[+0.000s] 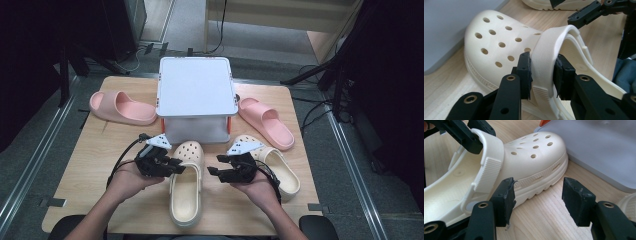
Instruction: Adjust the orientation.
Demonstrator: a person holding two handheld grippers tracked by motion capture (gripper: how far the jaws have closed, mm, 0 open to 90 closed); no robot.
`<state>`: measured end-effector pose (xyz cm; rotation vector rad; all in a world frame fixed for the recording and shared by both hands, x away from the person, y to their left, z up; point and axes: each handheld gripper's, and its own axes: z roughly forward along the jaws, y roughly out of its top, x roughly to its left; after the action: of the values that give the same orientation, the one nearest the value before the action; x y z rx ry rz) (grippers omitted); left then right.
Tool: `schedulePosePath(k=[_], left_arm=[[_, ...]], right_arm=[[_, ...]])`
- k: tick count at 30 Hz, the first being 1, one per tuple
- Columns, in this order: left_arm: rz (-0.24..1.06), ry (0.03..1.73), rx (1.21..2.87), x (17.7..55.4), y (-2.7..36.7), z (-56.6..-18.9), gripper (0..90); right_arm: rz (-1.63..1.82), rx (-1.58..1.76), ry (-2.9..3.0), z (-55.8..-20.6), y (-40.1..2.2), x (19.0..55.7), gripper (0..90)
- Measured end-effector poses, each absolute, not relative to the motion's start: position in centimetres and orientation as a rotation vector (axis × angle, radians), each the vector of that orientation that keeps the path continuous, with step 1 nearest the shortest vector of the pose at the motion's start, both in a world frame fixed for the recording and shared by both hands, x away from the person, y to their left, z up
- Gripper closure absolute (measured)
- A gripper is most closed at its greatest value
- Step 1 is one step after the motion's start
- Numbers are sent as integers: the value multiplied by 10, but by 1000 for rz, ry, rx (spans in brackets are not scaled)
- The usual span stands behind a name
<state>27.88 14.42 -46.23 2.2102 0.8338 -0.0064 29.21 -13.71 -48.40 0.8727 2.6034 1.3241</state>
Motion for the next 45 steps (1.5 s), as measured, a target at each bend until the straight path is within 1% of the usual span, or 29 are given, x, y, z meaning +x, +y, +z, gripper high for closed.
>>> schedulePosePath(k=[3, 5, 7, 10, 13, 14, 17, 21, 22, 24, 25, 26, 28, 30, 32, 34, 39, 43, 44, 45], left_arm=[[-12, 832, 2211, 277, 143, -463, 674], [-46, 834, 2195, 278, 142, -463, 665], [-50, 833, 2187, 278, 144, -462, 665], [-49, 865, 2122, 279, 152, -454, 670], [-27, 877, 2104, 280, 159, -450, 712], [-11, 905, 2084, 282, 165, -449, 731], [22, 935, 2091, 284, 169, -450, 774], [51, 1000, 2127, 291, 175, -461, 794], [54, 1025, 2133, 294, 177, -468, 794], [56, 1035, 2136, 295, 178, -471, 795], [46, 1045, 2136, 297, 178, -474, 795], [32, 1057, 2151, 299, 177, -480, 794], [37, 1061, 2157, 299, 176, -483, 794], [12, 1066, 2163, 301, 173, -489, 795], [12, 1061, 2180, 302, 169, -493, 808], [29, 1065, 2165, 301, 167, -493, 809], [24, 1073, 2151, 303, 169, -494, 807], [16, 1084, 2137, 305, 170, -494, 801], [9, 1097, 2141, 306, 170, -493, 787], [-6, 1120, 2127, 307, 172, -490, 743]], right_arm=[[1320, 861, 2611, -485, -135, 291, 442], [1316, 858, 2614, -485, -134, 290, 443], [1315, 855, 2616, -486, -134, 290, 443], [1315, 859, 2609, -486, -134, 290, 448], [1322, 864, 2604, -486, -134, 290, 465], [1325, 863, 2603, -486, -133, 290, 472], [1329, 861, 2607, -486, -132, 289, 486], [1324, 863, 2611, -488, -130, 289, 505], [1317, 859, 2623, -489, -129, 287, 556], [1306, 845, 2633, -490, -128, 284, 614], [1306, 845, 2633, -490, -128, 284, 614], [1289, 834, 2648, -492, -125, 282, 682], [1284, 834, 2651, -493, -124, 281, 699], [1266, 835, 2673, -495, -122, 282, 727], [1261, 834, 2677, -496, -121, 282, 733], [1245, 830, 2683, -497, -120, 281, 735], [1255, 836, 2681, -497, -119, 280, 733], [1244, 835, 2684, -498, -118, 280, 714], [1237, 835, 2683, -498, -118, 280, 705], [1238, 826, 2675, -496, -120, 281, 693]])
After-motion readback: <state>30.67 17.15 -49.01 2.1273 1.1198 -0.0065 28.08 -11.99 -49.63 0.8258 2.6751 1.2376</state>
